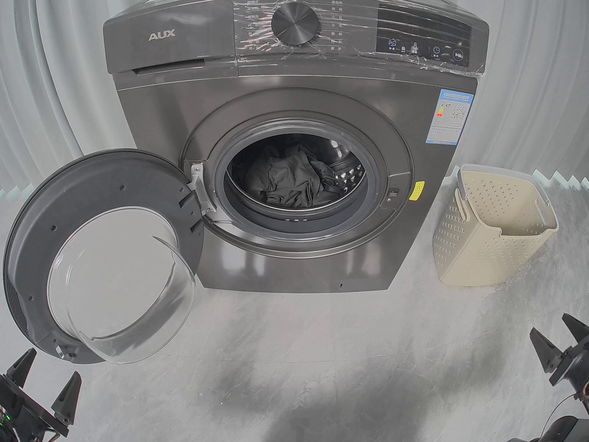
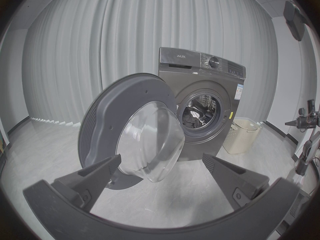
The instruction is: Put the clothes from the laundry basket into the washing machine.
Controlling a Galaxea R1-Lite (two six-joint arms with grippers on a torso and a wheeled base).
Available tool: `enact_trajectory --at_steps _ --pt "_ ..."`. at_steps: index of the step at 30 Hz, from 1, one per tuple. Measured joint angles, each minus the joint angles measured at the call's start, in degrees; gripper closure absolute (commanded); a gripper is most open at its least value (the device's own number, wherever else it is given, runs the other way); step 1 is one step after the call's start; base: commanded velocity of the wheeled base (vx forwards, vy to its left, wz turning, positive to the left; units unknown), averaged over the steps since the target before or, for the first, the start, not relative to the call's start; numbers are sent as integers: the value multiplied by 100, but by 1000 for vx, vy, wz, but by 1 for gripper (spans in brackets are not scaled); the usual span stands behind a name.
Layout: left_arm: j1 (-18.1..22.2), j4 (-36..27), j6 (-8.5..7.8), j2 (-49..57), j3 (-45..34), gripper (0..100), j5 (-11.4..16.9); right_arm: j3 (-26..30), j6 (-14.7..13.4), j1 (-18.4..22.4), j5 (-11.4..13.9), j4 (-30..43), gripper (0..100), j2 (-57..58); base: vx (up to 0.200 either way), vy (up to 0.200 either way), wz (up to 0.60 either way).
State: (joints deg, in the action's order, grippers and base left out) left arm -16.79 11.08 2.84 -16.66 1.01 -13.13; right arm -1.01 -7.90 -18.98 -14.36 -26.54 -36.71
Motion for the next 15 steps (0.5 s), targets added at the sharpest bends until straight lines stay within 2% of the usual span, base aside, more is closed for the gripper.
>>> enact_trajectory --at_steps 4,9,12,15 --pt "328 -260 -2 433 0 0 180 0 344 542 490 1036 0 1117 0 0 0" --pt "800 -471 9 794 0 0 343 2 574 1234 1023 2504 0 2384 0 0 0" --pt "1254 -564 28 1014 0 0 446 2 653 1510 1204 2927 0 2911 0 0 0" --pt "1604 -629 117 1220 0 0 530 0 700 1703 1313 2940 0 3235 0 0 0"
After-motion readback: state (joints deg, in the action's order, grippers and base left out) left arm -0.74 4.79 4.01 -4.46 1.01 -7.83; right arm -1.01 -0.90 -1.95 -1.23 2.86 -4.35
